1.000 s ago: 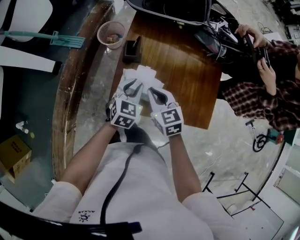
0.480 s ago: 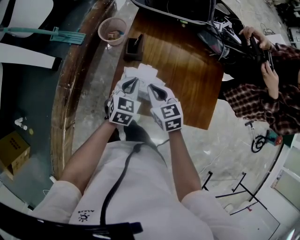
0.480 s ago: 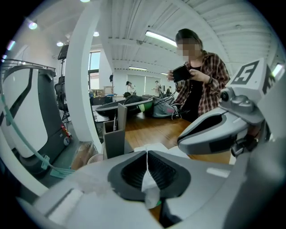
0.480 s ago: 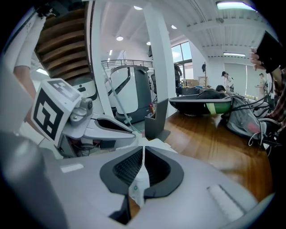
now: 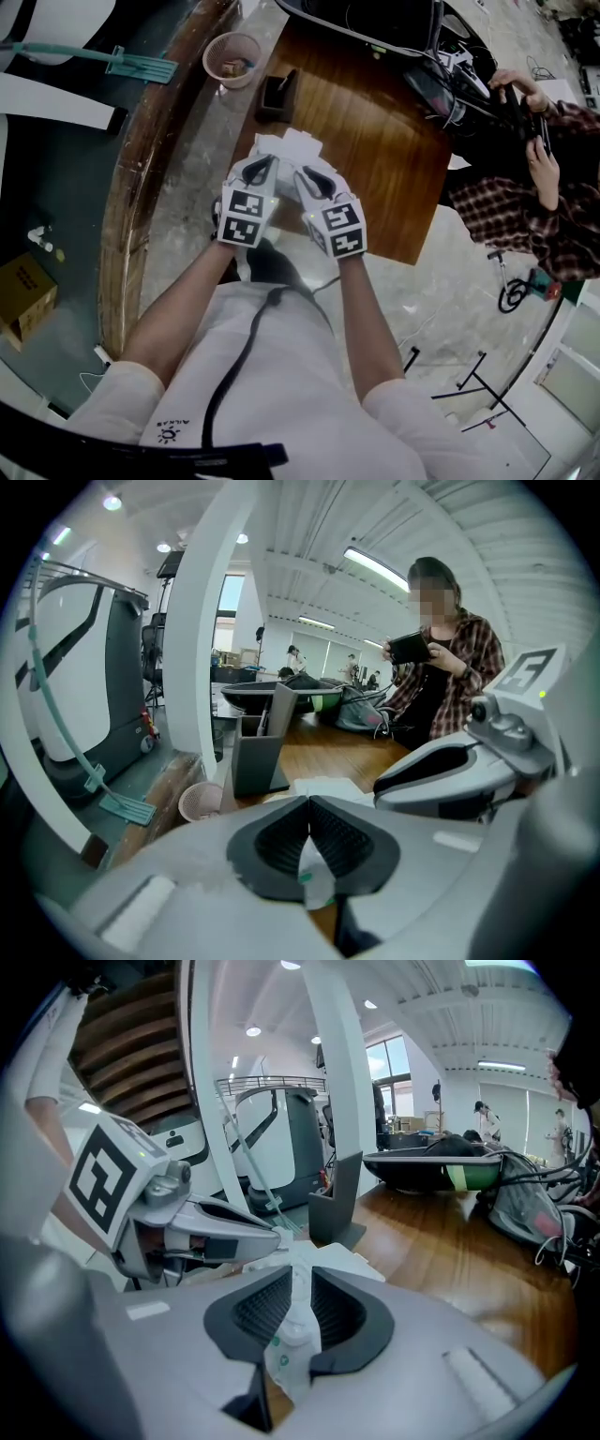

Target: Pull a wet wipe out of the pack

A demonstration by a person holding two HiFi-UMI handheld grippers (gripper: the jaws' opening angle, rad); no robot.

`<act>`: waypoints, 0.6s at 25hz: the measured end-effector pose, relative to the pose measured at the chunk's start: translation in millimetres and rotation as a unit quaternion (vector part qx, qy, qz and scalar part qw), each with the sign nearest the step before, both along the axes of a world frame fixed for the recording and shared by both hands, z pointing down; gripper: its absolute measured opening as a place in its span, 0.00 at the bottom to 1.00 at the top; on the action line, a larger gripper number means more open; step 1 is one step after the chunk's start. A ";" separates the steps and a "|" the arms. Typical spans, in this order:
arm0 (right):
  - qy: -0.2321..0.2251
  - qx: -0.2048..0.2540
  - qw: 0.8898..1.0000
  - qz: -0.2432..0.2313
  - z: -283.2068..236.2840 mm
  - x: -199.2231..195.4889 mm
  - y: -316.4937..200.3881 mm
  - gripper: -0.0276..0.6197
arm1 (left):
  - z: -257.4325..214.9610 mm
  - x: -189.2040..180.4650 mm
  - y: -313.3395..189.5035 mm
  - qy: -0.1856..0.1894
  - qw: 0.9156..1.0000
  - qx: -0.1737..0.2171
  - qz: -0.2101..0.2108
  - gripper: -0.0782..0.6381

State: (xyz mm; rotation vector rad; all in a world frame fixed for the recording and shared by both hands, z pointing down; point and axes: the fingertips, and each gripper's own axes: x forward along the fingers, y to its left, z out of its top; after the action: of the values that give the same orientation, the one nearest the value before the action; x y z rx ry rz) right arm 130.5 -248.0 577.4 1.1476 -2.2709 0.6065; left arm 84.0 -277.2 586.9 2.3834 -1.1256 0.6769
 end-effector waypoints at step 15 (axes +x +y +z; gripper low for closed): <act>0.017 -0.031 0.999 -0.022 19.1 -9.6 -12.5 0.23 | 12.8 -7.0 3.6 0.000 1.000 -0.016 -0.013 0.12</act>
State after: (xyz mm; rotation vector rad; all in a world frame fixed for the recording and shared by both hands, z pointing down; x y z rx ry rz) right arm 120.9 -260.5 596.5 1.0668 -2.2261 0.6306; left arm 76.9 -273.7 599.7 2.3385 -1.1338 0.6803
